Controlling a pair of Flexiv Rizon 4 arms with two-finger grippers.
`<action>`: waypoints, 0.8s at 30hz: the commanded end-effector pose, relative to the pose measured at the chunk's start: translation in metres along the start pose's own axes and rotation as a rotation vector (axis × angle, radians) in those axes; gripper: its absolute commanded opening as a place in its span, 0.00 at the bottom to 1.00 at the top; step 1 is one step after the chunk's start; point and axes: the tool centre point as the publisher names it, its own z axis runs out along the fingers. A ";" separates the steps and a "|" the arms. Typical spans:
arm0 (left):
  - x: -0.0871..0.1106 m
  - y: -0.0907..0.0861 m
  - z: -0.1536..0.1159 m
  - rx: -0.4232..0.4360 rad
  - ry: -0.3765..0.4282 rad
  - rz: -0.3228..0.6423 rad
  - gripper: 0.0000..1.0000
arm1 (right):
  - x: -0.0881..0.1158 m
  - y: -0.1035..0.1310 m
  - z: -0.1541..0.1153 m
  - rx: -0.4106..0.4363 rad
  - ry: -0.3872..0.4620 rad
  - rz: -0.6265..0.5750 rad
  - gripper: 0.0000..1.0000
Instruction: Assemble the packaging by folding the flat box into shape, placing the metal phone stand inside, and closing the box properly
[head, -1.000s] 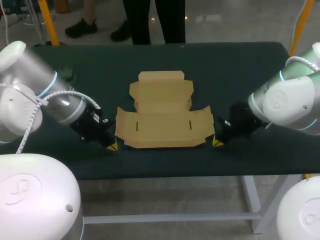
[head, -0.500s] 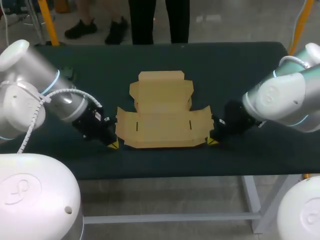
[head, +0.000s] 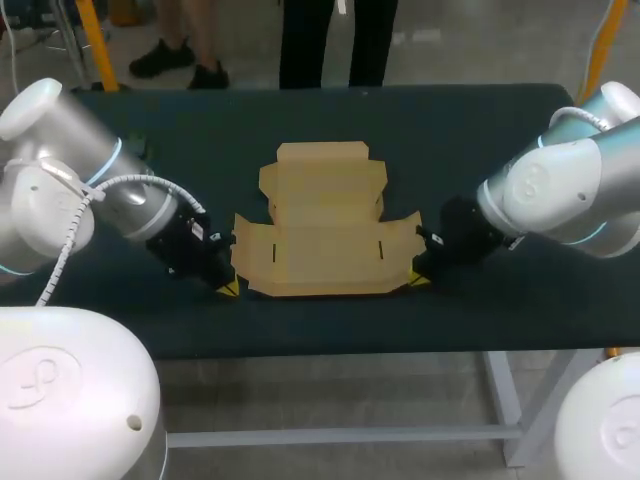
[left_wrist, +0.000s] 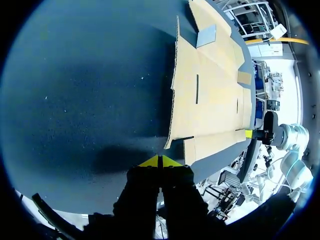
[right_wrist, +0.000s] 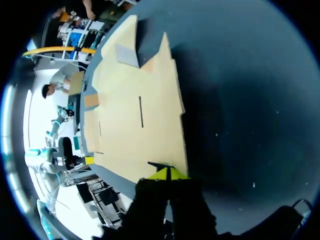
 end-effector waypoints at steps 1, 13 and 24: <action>0.001 -0.003 0.002 -0.010 -0.004 0.001 0.00 | 0.000 0.003 0.000 0.012 0.010 -0.003 0.00; 0.003 -0.006 0.005 -0.025 -0.006 -0.002 0.00 | 0.003 0.004 0.000 0.012 0.012 -0.006 0.00; 0.007 -0.004 0.009 -0.040 -0.006 -0.006 0.00 | 0.003 0.004 0.000 0.013 0.013 -0.007 0.00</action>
